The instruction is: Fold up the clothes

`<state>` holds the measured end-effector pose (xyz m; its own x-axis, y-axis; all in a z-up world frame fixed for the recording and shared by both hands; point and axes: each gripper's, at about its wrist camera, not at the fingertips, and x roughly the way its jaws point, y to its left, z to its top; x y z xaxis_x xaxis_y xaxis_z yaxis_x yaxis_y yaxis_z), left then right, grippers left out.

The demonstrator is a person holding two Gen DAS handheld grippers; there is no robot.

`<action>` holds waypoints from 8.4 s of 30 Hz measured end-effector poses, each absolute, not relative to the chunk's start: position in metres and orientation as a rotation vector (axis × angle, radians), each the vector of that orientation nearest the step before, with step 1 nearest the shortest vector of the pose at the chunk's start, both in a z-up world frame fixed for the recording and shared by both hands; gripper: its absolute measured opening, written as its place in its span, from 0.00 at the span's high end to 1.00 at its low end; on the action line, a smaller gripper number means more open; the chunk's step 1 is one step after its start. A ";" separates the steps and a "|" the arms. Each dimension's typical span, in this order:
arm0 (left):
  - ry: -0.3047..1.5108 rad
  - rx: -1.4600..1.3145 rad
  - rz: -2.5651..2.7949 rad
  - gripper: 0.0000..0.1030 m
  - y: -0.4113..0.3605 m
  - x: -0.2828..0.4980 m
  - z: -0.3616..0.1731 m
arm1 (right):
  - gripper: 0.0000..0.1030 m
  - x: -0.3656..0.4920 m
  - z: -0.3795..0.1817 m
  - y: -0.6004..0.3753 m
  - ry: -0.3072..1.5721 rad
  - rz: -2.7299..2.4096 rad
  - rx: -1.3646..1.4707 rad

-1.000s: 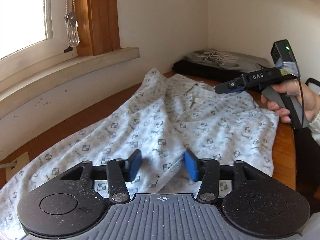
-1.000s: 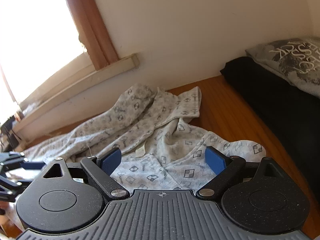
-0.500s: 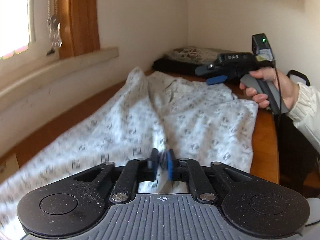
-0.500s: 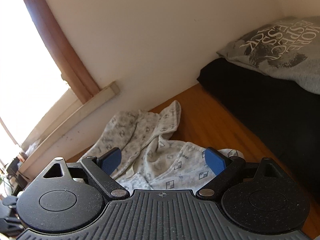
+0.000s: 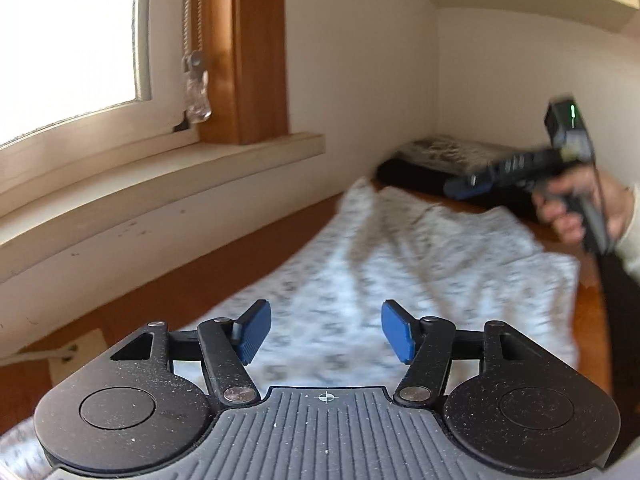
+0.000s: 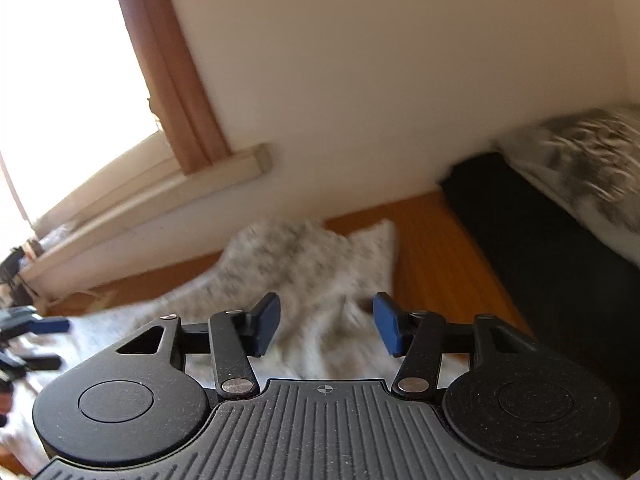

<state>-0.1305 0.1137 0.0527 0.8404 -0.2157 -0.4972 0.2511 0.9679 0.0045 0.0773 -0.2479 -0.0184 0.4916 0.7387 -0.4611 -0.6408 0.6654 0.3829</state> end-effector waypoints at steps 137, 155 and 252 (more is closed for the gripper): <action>0.503 -0.019 0.064 0.53 0.209 -0.236 0.071 | 0.38 0.017 -0.007 -0.095 0.623 1.048 -0.186; 0.520 -0.144 0.261 0.50 0.315 -0.300 0.052 | 0.23 0.010 -0.044 -0.100 0.582 1.045 -0.330; 0.674 -0.050 0.074 0.20 0.242 -0.145 0.027 | 0.53 0.019 -0.022 -0.312 0.602 0.807 -0.172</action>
